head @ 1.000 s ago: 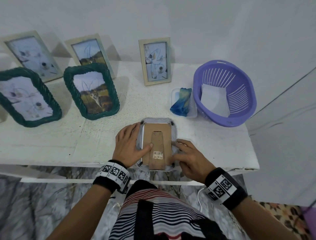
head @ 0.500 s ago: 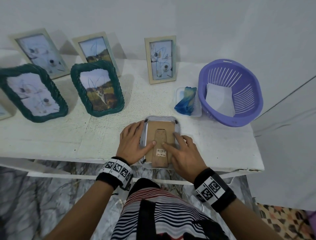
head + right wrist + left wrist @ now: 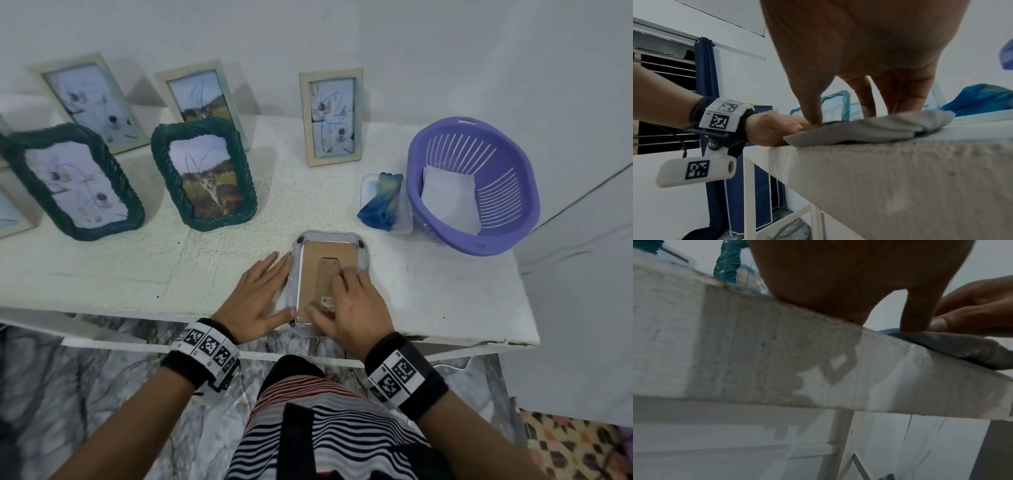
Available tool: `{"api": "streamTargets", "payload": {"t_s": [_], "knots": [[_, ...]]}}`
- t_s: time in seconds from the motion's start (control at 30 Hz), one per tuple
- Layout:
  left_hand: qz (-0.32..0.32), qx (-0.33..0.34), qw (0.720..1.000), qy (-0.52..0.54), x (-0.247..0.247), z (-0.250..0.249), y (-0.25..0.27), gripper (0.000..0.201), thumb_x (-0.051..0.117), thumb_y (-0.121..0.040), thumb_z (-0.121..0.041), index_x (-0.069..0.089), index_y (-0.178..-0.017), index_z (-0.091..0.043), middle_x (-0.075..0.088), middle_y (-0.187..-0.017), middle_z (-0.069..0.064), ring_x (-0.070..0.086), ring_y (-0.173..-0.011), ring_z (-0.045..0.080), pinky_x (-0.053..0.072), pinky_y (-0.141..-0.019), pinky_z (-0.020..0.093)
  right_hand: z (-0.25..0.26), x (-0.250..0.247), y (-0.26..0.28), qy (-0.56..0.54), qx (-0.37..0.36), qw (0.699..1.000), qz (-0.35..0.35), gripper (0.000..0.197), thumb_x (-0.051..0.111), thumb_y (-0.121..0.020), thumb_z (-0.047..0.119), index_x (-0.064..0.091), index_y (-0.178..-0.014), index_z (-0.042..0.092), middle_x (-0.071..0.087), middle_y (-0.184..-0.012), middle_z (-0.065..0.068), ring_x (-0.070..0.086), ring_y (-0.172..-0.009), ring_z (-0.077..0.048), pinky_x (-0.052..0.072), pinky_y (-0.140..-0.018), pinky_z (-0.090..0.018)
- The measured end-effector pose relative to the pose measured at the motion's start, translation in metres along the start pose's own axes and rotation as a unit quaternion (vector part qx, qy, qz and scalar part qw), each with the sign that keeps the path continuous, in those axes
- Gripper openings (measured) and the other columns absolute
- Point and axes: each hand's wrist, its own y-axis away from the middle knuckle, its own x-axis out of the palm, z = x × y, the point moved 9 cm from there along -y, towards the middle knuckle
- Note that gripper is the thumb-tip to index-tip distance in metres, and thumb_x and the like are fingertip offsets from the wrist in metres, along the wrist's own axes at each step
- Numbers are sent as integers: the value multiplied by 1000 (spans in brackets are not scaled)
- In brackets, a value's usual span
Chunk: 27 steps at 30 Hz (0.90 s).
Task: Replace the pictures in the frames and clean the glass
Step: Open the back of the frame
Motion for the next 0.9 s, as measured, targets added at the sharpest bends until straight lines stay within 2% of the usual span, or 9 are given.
{"api": "streamTargets", "payload": {"t_s": [0.13, 0.2, 0.33, 0.47, 0.57, 0.67, 0.77, 0.83, 0.9], "knots": [[-20, 27, 999, -14, -4, -6, 4, 81, 31, -95, -64, 4, -158, -19, 4, -165, -3, -10, -151, 9, -5, -121, 29, 4, 1, -1, 21, 21, 1000, -6, 62, 50, -78, 58, 53, -110, 4, 54, -101, -16, 50, -85, -28, 49, -71, -38], [-34, 34, 999, -13, -6, -8, 5, 75, 34, -97, -61, 15, -157, -21, 8, -165, -3, -6, -152, 11, -5, -121, 29, 5, -2, -3, 12, 38, 999, -18, 63, 53, -75, 53, 52, -114, 4, 55, -102, -15, 50, -85, -29, 50, -69, -39], [-45, 44, 998, -21, -6, -8, 6, 68, 36, -97, -58, 27, -154, -21, 13, -164, -1, -2, -152, 14, 0, -122, 36, 6, -6, -4, -6, 52, 998, -20, 62, 51, -75, 46, 48, -120, 4, 54, -107, -15, 51, -88, -32, 48, -65, -38], [-47, 47, 997, -36, -5, -8, 6, 68, 37, -97, -58, 27, -154, -21, 13, -164, 0, -1, -152, 15, 4, -122, 39, 2, -17, -3, -86, 59, 994, -21, 54, 46, -77, 44, 44, -119, 12, 51, -110, -9, 52, -91, -29, 47, -70, -38], [-54, 47, 997, -38, -6, -9, 6, 68, 36, -97, -59, 28, -153, -21, 16, -164, 1, 0, -152, 15, 5, -122, 39, -9, -30, 3, -163, 79, 983, -37, 55, 42, -79, 42, 43, -127, 16, 55, -110, -7, 56, -87, -27, 46, -72, -34], [-60, 46, 997, -34, -5, -8, 6, 68, 35, -97, -60, 29, -153, -22, 18, -163, 2, 2, -152, 15, 5, -122, 39, -29, -38, 15, -288, 105, 950, -53, 50, 42, -83, 33, 45, -132, 22, 61, -109, -2, 58, -86, -20, 47, -72, -33], [-64, 44, 997, -25, -5, -7, 6, 68, 36, -97, -60, 29, -153, -22, 18, -163, 1, 2, -152, 14, 4, -122, 38, -57, -36, 29, -434, 141, 887, -73, 40, 43, -85, 23, 53, -124, 24, 64, -116, 6, 64, -98, -15, 54, -81, -36], [-63, 44, 997, -24, -4, -7, 6, 68, 37, -97, -60, 29, -153, -23, 18, -163, 0, 2, -152, 14, 2, -123, 36, -71, -41, 38, -518, 155, 835, -101, 40, 41, -83, 15, 56, -120, 15, 64, -117, 1, 65, -96, -7, 55, -77, -28], [-65, 44, 997, -23, -3, -6, 6, 68, 37, -97, -60, 29, -153, -23, 18, -163, 0, 2, -152, 14, 0, -123, 34, -80, -54, 46, -554, 151, 808, -128, 35, 40, -87, 1, 56, -119, 4, 63, -115, -7, 65, -89, 0, 52, -70, -17]]}}
